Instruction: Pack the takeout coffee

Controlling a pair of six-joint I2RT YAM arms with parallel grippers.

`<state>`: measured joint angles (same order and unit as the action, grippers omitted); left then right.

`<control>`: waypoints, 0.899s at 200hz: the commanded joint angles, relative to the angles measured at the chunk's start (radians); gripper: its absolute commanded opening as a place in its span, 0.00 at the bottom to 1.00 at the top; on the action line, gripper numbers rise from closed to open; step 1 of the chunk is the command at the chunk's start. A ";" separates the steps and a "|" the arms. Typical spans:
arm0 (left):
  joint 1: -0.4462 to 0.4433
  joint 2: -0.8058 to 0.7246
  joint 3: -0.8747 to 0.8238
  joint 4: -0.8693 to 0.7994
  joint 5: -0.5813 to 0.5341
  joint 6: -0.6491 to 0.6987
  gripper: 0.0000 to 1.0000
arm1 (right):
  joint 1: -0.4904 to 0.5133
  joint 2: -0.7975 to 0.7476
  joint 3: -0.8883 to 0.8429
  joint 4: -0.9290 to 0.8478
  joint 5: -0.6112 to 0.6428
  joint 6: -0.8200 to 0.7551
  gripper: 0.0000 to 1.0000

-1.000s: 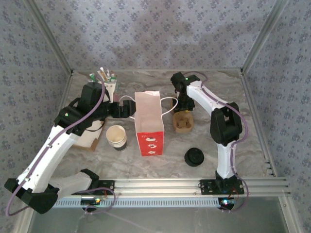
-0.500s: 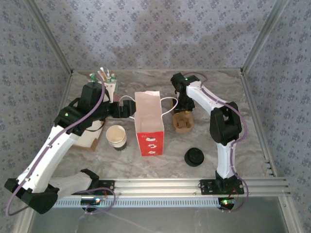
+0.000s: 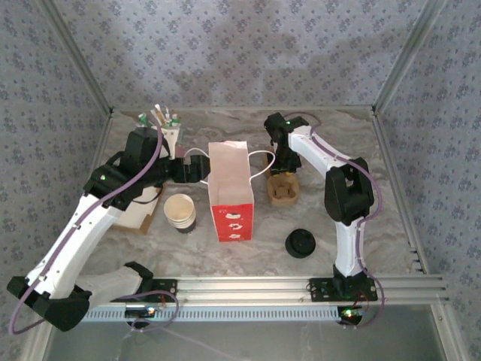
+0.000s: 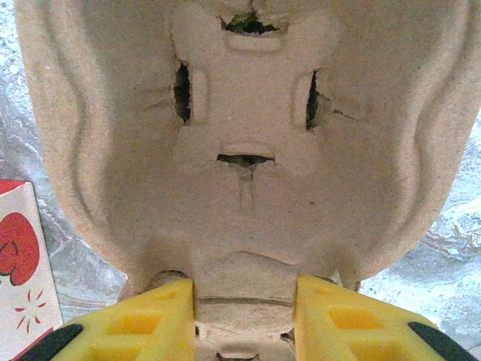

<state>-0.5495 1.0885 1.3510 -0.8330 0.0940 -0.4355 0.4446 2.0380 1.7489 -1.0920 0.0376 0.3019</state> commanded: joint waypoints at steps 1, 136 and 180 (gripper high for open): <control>0.005 -0.003 -0.012 0.030 0.020 -0.003 0.99 | -0.006 -0.033 -0.010 -0.017 -0.012 0.005 0.37; 0.005 0.002 -0.014 0.035 0.026 -0.008 0.99 | -0.013 -0.070 -0.016 -0.022 -0.022 0.005 0.38; 0.005 0.002 -0.014 0.037 0.027 -0.009 0.99 | -0.014 -0.094 -0.019 -0.028 -0.022 0.003 0.37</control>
<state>-0.5495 1.0893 1.3361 -0.8139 0.1055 -0.4381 0.4381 1.9972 1.7355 -1.0924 0.0216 0.3019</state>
